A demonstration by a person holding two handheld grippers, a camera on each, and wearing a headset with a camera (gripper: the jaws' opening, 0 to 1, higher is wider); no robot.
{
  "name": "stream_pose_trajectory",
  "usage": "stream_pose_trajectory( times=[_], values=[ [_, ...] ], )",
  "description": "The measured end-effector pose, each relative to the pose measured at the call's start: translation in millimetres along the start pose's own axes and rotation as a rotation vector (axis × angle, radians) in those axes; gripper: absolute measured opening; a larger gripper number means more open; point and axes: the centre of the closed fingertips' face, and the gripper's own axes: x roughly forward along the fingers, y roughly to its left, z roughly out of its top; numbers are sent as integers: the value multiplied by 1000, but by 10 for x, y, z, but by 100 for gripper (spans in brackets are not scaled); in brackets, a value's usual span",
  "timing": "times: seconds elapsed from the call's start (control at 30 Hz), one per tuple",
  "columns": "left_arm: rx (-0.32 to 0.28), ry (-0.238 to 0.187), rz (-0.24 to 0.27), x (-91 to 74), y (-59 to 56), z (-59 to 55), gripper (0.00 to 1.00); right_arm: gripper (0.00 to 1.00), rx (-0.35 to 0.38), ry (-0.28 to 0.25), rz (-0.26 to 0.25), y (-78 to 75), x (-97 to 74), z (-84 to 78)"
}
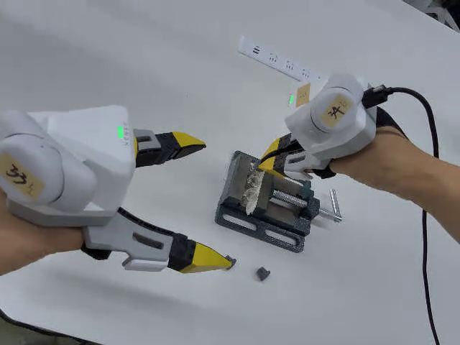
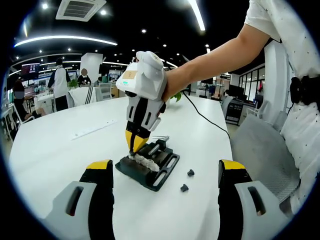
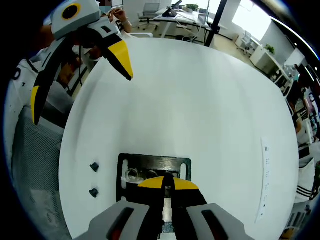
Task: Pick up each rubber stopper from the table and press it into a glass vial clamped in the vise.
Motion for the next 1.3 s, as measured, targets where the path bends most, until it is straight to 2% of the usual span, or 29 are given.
stream_pose_trajectory(
  times=[0.33,0.6,1.07,1.3],
  values=[
    [8,10,1,-22,11,8,85,1,23,-20,-1,-6,-10,6],
    [10,15,-5,-6,-29,21,85,3,54,-57,-13,0,-87,27],
    [28,38,-22,0,-67,2,85,14,122,-133,-38,52,-270,31],
    [39,55,-33,0,-88,-4,85,20,147,-175,-46,137,-354,20]
  ],
)
